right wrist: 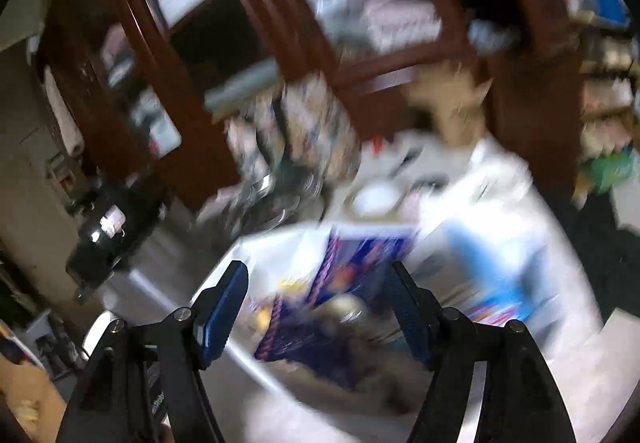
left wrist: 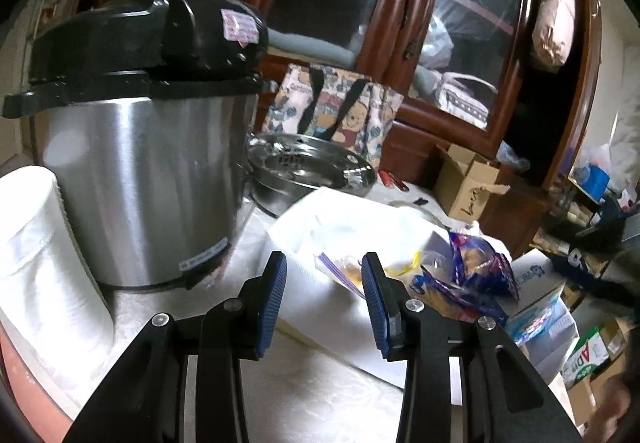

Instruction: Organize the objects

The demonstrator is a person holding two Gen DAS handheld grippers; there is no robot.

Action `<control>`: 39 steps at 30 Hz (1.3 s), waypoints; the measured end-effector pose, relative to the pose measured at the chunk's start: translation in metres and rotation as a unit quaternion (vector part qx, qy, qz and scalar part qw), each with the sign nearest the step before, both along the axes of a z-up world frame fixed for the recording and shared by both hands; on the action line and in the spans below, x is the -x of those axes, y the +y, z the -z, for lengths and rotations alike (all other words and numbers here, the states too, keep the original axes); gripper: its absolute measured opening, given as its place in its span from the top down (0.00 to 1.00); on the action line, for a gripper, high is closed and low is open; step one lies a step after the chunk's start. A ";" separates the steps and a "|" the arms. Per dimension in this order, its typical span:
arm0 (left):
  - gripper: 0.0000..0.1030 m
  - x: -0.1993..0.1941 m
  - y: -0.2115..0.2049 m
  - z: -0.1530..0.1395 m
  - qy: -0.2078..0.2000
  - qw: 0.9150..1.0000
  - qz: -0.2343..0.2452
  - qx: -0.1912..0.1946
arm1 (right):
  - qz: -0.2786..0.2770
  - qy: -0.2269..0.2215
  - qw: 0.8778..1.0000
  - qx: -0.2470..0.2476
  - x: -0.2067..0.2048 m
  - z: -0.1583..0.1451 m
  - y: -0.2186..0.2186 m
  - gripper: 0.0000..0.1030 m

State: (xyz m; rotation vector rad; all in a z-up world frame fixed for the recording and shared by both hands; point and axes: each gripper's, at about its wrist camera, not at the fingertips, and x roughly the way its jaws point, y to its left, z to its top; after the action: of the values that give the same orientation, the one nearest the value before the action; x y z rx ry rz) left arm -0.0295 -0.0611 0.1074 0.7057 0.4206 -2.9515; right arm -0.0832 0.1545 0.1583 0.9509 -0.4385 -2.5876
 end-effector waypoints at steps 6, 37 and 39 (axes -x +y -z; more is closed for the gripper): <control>0.63 0.003 -0.002 0.002 -0.027 0.998 -0.042 0.044 | -0.008 -0.060 0.982 -0.177 0.030 0.050 -0.075 0.39; 0.34 -0.010 0.051 -0.002 0.033 0.989 0.008 0.141 | -0.051 0.077 0.994 -0.064 -0.022 0.004 -0.005 0.36; 0.34 -0.004 0.055 0.000 0.002 0.990 0.025 0.142 | -0.037 0.083 0.992 -0.093 -0.026 0.009 -0.004 0.36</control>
State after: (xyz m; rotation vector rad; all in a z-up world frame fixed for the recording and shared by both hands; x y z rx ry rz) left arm -0.0254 -0.0061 0.1073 0.6836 -0.0207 -2.9706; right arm -0.0568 0.1507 0.1492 0.7836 -0.1181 -2.6470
